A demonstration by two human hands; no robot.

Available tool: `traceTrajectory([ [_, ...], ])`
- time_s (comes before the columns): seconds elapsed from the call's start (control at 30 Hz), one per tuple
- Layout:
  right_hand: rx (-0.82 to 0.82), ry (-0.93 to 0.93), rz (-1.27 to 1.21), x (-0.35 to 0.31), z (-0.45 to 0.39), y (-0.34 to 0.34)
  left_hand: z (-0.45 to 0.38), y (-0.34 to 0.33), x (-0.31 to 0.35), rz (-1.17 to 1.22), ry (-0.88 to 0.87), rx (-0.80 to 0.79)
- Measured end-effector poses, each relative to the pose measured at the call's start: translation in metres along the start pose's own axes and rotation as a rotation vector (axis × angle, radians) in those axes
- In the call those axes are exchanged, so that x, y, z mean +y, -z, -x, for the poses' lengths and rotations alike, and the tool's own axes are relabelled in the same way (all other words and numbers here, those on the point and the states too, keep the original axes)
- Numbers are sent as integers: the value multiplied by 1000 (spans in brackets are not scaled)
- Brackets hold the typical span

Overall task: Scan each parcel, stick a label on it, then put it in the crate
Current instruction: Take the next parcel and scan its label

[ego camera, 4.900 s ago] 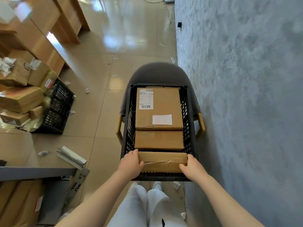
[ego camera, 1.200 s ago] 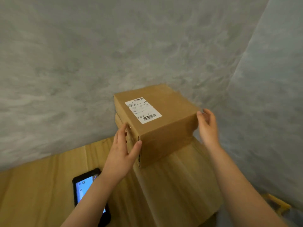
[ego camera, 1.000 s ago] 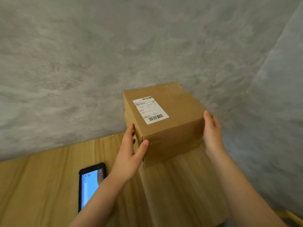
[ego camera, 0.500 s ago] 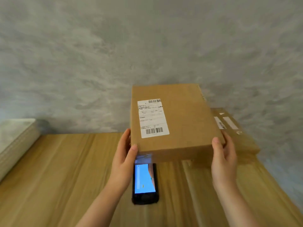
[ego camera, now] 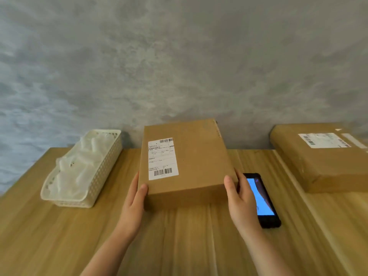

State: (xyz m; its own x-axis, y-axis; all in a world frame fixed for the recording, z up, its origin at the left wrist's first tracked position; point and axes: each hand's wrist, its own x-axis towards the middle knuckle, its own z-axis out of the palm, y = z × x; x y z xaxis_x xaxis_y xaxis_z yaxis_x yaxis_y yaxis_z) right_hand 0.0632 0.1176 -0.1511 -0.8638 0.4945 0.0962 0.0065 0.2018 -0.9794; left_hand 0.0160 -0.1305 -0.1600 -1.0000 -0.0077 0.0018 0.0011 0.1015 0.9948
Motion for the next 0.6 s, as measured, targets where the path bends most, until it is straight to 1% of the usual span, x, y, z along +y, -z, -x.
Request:
traceTrajectory([
  [0.07,-2,-38,48,5,7,-12,-4,15,-10,-6,57,-55],
  [0.13,-9,-81,82,9,11,-18,-7,25,-16,-32,77,-100],
  [0.3,-54,-99,201,9,15,-13,-7,40,-21,-56,47,-172],
  [0.37,-61,-87,262,7,14,-5,-6,43,-22,-60,39,-177],
  [0.47,52,-57,300,7,8,19,-6,48,-26,-57,17,-143],
  [0.5,89,-58,362,10,4,30,-5,50,-27,-90,1,-136],
  [0.6,133,-95,732,26,-7,57,1,51,-28,-268,-64,-164],
])
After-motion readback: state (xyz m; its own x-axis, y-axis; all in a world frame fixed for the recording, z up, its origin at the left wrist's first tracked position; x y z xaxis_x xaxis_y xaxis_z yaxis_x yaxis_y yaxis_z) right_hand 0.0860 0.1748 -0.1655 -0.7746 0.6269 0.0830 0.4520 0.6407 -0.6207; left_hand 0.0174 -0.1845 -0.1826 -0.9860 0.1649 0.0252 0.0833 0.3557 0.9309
